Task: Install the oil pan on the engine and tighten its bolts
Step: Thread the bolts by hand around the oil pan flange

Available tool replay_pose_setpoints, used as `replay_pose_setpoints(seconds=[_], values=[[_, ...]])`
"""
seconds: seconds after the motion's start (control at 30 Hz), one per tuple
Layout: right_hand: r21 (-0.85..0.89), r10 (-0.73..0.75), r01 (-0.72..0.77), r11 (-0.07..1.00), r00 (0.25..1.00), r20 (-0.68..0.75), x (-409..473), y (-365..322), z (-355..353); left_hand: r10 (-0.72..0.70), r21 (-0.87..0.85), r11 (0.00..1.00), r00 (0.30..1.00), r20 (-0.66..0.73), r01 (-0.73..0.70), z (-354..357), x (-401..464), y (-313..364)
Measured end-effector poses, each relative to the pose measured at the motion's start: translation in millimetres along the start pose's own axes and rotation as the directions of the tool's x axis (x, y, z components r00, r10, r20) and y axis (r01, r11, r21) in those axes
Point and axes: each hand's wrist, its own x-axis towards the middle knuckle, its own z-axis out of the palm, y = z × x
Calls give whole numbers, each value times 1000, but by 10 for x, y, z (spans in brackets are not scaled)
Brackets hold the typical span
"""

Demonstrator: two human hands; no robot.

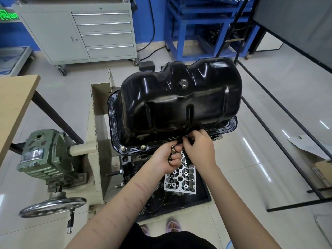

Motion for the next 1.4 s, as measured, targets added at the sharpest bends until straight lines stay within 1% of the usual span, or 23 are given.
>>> replay_pose_setpoints(seconds=[0.13,0.3,0.37,0.47,0.63,0.8,0.9,1.13,1.3,1.4], values=[[-3,4,-4,1000,1000,12,-5,-3,-2,-4,16,1000,1000,2,3,-2,8,-1],[-107,-18,21,994,1000,23,30,-21,-14,-14,5,1000,1000,6,14,0,9,2],[-118,-13,16,993,1000,22,36,-21,-6,-14,2,1000,1000,4,14,0,6,2],[-96,2,1,995,1000,24,21,-9,11,-11,4,1000,1000,3,11,3,4,0],[-70,-15,15,997,1000,5,17,-2,32,-10,4,1000,1000,8,10,4,0,1],[-69,-6,6,998,1000,-4,51,30,34,-8,5,1000,1000,-4,8,10,4,-1],[-38,5,-5,999,1000,-3,31,40,39,-7,7,1000,1000,0,7,9,4,-1],[57,-13,16,998,998,-55,-37,59,55,-12,0,1000,1000,-7,12,7,2,0],[62,5,-3,998,1000,-26,11,39,62,-14,-2,1000,1000,-9,14,5,-1,2],[87,-14,18,996,999,-44,-15,65,72,-14,3,1000,1000,-10,14,1,-2,2]])
